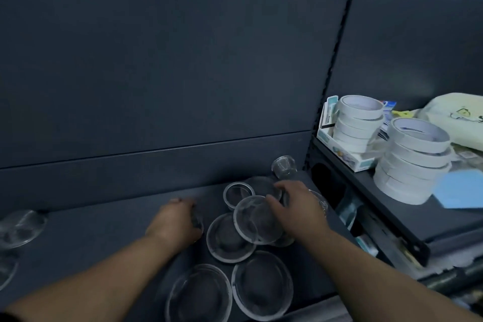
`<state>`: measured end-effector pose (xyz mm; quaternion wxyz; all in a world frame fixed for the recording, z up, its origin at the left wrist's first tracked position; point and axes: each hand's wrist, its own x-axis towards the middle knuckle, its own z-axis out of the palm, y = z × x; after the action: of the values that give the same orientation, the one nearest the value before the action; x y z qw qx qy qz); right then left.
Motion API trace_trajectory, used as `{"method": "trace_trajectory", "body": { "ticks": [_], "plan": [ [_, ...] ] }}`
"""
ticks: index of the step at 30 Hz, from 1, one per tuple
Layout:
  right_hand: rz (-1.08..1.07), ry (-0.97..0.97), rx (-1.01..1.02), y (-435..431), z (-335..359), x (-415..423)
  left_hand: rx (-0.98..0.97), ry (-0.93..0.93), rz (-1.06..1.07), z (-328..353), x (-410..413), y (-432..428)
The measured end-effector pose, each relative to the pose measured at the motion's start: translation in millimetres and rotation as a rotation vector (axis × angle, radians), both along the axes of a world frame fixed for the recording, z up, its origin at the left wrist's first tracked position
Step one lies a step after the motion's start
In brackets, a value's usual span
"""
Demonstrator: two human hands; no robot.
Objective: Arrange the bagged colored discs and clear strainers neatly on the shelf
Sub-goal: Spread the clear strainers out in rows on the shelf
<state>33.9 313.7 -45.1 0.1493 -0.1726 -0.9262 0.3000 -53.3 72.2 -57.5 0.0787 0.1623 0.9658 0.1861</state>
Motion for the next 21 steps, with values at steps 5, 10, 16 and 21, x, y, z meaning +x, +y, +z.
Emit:
{"method": "trace_trajectory", "body": {
  "ticks": [5,10,16,21],
  "plan": [
    [0.130,-0.046,-0.022,-8.2,-5.5,-32.8,0.035,0.029,0.085,-0.4,-6.8,-1.8],
    [0.299,-0.255,0.108,-31.9,-1.2,-70.8,0.145,0.060,0.100,-4.8,-6.5,0.5],
    [0.295,-0.478,0.205,-47.4,-4.5,-97.5,0.160,0.076,0.104,-15.0,-4.6,-3.4],
    [0.259,-0.361,0.114,-48.7,-4.5,-97.2,0.187,0.102,0.128,-19.3,-7.5,-8.9]
  ]
}}
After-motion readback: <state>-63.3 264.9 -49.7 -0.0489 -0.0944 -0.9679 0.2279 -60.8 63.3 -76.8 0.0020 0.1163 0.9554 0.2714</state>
